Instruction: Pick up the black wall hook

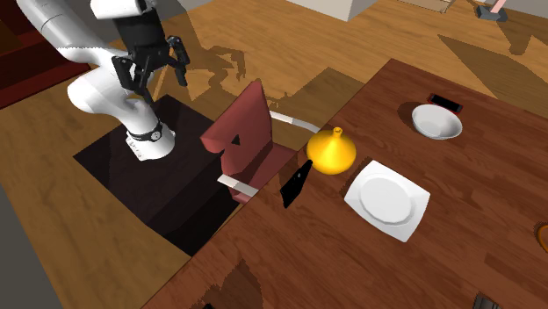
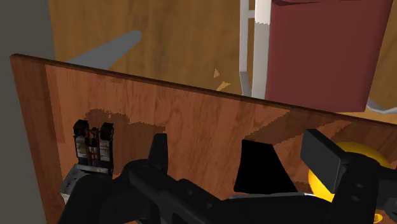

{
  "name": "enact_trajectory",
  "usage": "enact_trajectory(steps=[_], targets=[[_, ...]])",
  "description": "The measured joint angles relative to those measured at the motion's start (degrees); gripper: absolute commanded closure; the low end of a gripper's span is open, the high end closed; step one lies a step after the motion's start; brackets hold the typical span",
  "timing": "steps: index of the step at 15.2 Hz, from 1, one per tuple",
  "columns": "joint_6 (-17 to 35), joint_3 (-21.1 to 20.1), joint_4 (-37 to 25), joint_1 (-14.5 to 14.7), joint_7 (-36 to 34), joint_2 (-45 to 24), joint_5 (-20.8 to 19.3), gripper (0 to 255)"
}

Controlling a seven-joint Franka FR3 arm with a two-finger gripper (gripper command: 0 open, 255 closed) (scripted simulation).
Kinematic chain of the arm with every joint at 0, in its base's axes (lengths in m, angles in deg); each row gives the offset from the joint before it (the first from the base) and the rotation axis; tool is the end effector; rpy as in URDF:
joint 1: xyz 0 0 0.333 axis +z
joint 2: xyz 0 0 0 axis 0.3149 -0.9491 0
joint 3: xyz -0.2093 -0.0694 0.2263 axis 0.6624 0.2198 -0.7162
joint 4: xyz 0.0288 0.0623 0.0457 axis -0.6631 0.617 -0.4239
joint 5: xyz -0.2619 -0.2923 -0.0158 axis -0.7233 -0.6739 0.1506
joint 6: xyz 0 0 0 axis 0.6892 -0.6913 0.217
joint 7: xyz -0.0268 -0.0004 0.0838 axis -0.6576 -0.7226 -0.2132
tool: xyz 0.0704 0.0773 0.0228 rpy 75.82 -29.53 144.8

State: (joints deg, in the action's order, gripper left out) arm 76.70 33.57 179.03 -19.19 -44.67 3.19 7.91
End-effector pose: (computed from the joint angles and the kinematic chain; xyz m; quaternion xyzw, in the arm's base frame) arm 0.3095 0.0152 0.6059 0.9938 0.0390 0.0801 0.0665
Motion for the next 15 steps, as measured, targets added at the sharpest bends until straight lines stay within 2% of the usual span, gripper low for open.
enact_trajectory(steps=[3, 9, 15], targets=[[1.82, 1.2, -0.83, 0.71, 2.9, -2.88, -0.43, 0], [9.23, 6.72, -4.45, 4.3, 17.73, -15.18, -1.47, 0], [14.95, 10.3, -10.25, 8.18, 32.78, -28.51, -0.09, 0]])
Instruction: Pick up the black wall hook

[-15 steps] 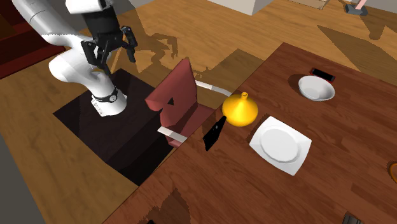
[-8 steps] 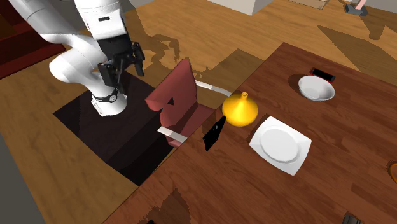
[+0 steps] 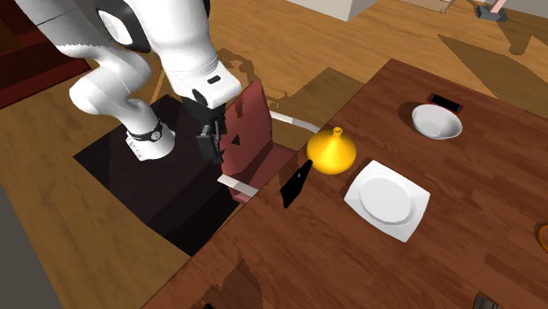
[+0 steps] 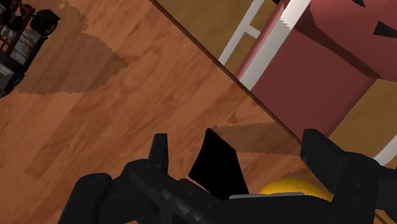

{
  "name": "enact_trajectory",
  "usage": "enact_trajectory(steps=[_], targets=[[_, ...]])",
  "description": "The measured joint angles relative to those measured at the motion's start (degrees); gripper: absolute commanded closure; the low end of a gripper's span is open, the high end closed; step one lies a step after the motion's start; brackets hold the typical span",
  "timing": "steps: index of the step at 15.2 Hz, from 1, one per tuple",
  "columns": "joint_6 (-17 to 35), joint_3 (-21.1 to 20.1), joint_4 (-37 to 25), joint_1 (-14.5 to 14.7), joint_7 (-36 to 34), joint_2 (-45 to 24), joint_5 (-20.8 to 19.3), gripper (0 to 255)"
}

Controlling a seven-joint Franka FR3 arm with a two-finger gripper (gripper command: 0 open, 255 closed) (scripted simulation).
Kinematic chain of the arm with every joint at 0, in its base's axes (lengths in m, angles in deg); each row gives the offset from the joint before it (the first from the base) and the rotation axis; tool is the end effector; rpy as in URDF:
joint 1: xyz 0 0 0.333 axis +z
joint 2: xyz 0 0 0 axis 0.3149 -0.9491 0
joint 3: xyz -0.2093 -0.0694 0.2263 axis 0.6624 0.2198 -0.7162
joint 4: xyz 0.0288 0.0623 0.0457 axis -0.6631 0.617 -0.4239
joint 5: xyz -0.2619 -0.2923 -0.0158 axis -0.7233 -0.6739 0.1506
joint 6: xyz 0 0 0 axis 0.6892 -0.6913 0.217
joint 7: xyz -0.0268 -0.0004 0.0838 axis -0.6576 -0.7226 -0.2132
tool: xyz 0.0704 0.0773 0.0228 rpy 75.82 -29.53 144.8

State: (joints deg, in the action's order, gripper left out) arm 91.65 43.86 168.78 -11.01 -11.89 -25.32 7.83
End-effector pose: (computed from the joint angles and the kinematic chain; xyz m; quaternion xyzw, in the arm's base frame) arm 0.4660 -0.0024 0.5259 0.9446 0.3234 0.0429 0.0356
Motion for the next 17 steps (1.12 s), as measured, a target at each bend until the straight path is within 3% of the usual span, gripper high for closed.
enact_trajectory(steps=[7, 17], targets=[[3.08, 1.28, -9.7, 3.15, 17.47, -15.71, 3.4, 0], [2.21, -2.5, -25.76, 5.16, 38.12, -35.51, 6.2, 0]])
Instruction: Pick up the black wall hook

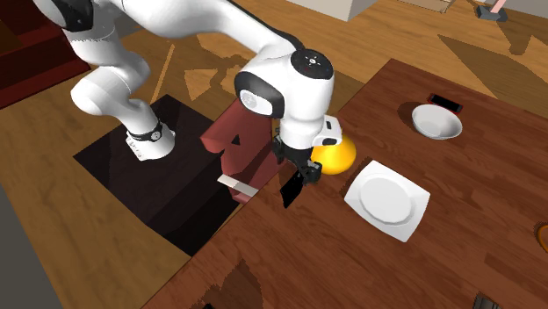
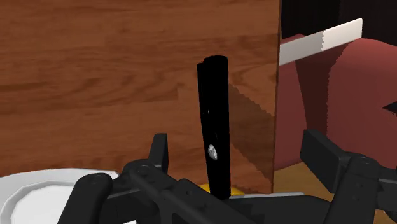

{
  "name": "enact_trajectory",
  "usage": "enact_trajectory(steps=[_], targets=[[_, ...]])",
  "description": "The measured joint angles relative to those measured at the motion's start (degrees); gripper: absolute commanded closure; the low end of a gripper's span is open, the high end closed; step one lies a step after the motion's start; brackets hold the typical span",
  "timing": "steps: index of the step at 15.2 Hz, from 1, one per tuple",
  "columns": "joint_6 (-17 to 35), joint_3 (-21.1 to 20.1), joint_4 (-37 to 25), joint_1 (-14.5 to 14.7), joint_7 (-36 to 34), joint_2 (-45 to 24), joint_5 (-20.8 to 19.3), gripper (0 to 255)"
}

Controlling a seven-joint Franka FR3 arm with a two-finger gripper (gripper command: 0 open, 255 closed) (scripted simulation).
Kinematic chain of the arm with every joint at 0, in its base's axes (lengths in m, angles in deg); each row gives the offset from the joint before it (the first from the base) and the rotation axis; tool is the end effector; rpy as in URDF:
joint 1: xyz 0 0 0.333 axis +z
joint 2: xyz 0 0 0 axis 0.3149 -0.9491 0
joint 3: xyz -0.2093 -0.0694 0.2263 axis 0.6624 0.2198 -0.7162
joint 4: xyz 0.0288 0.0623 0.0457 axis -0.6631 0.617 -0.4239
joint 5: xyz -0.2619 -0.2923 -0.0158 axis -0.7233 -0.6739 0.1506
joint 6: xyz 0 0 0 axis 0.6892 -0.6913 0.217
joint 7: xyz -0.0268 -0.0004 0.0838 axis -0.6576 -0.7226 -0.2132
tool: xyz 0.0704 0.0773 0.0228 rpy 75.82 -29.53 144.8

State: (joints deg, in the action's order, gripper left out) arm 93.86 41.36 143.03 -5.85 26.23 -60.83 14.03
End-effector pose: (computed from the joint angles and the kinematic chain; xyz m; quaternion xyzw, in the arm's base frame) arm 0.6262 0.0987 0.4030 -0.7591 -0.6508 0.0110 0.0076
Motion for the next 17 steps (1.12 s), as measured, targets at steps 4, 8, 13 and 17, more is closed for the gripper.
enact_trajectory(steps=[4, 8, 13, 17], targets=[[2.04, -0.46, -0.26, 0.02, 1.74, -2.69, 0.12, 0], [4.5, -0.52, 1.03, -0.01, 1.95, -3.89, 0.21, 0], [4.93, -0.56, 1.15, 0.05, 1.87, -4.14, 0.23, 255], [4.94, -0.56, 1.15, 0.04, 1.88, -4.15, 0.23, 255]])
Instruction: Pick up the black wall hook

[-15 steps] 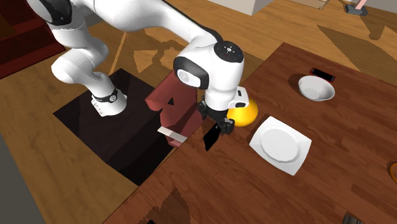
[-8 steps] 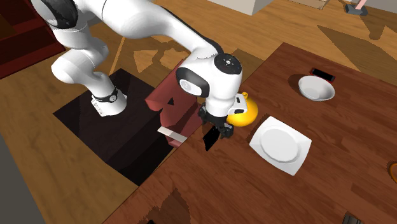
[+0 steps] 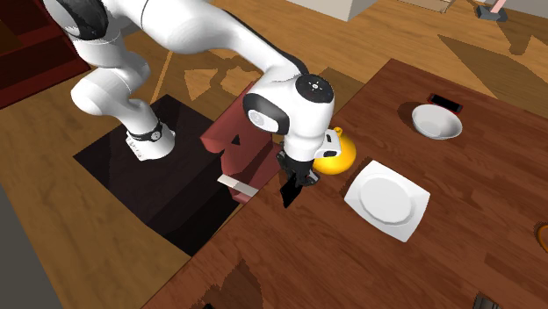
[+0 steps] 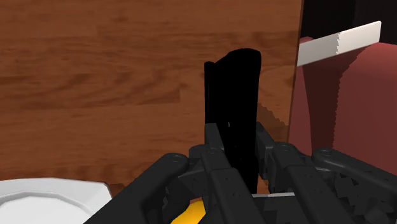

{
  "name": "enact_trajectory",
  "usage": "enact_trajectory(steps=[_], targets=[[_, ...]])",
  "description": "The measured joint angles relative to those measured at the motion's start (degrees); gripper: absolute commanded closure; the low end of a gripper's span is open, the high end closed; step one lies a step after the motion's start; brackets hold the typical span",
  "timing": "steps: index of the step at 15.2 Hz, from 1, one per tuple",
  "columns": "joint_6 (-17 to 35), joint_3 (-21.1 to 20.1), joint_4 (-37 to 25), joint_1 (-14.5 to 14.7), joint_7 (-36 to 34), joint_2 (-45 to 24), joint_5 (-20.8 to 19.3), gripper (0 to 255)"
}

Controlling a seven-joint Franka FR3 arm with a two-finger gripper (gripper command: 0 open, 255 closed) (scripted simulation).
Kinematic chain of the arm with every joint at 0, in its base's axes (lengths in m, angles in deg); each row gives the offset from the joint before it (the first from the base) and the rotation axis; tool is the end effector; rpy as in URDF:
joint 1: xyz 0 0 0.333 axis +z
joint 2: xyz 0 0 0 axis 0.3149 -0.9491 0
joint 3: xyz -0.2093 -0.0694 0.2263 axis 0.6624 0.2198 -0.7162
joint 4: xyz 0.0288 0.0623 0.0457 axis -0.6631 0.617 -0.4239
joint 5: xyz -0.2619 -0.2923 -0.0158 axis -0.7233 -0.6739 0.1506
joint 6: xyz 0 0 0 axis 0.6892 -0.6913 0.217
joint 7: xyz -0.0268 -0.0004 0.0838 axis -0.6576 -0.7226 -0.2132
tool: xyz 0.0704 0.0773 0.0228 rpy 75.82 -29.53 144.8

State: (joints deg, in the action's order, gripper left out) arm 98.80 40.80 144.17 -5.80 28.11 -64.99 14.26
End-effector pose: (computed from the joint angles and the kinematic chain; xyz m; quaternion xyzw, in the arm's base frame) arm 0.6333 0.1064 0.3548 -0.7458 -0.6660 0.0132 0.0099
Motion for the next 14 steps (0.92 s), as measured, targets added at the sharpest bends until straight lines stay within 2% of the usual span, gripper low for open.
enact_trajectory(steps=[4, 14], targets=[[-0.75, 0.02, -0.27, 0.0, -0.01, 0.42, -0.03, 255], [-7.18, 0.13, -3.92, -0.01, -0.1, 3.21, -0.25, 255]])
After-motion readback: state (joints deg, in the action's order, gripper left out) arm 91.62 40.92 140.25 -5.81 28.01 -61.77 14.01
